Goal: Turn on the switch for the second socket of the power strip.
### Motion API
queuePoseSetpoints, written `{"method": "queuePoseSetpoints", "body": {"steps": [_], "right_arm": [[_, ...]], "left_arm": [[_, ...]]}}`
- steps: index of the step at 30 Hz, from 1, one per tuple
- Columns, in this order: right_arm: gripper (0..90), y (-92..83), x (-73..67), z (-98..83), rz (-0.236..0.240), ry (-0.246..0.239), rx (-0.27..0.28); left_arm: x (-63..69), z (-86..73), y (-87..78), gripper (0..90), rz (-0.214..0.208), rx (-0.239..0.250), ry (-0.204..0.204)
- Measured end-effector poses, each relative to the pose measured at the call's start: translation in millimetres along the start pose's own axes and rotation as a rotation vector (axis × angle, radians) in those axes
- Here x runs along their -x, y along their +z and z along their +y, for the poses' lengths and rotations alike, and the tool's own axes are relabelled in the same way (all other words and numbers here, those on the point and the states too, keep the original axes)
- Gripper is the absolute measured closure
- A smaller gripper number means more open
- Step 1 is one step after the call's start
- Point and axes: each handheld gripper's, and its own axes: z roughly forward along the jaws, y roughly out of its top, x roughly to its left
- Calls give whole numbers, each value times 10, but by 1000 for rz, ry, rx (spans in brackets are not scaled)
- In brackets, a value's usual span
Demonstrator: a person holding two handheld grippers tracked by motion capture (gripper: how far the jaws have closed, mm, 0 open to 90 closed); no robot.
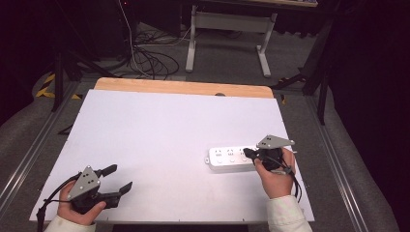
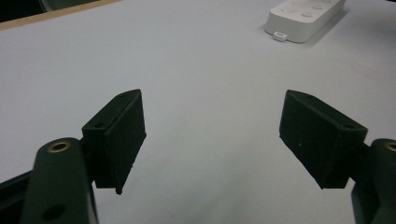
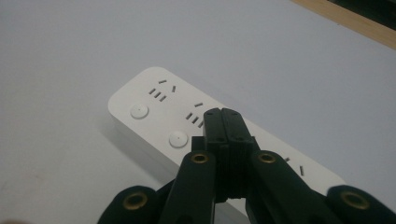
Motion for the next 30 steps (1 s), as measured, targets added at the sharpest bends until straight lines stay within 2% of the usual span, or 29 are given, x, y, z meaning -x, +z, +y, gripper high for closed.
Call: {"method": "queuePoseSetpoints", "body": {"steps": [10, 18, 20, 23, 25, 30], "right_arm": [[900, -66, -15, 36, -1, -8, 18], [900, -149, -31, 67, -1, -13, 57], [795, -184, -38, 83, -7, -13, 69], [714, -242, -61, 103, -3, -12, 89], [623, -279, -81, 111, 4, -3, 107], [464, -358, -129, 118, 48, -7, 147]], "left_arm": [[2, 3, -7, 233, -2, -1, 4], [6, 6, -18, 239, -3, -3, 4], [7, 5, -20, 239, -2, -5, 5], [9, 9, -27, 237, -3, -6, 7], [12, 13, -34, 232, 1, -2, 8], [1, 14, -58, 227, 2, -1, 5]]}}
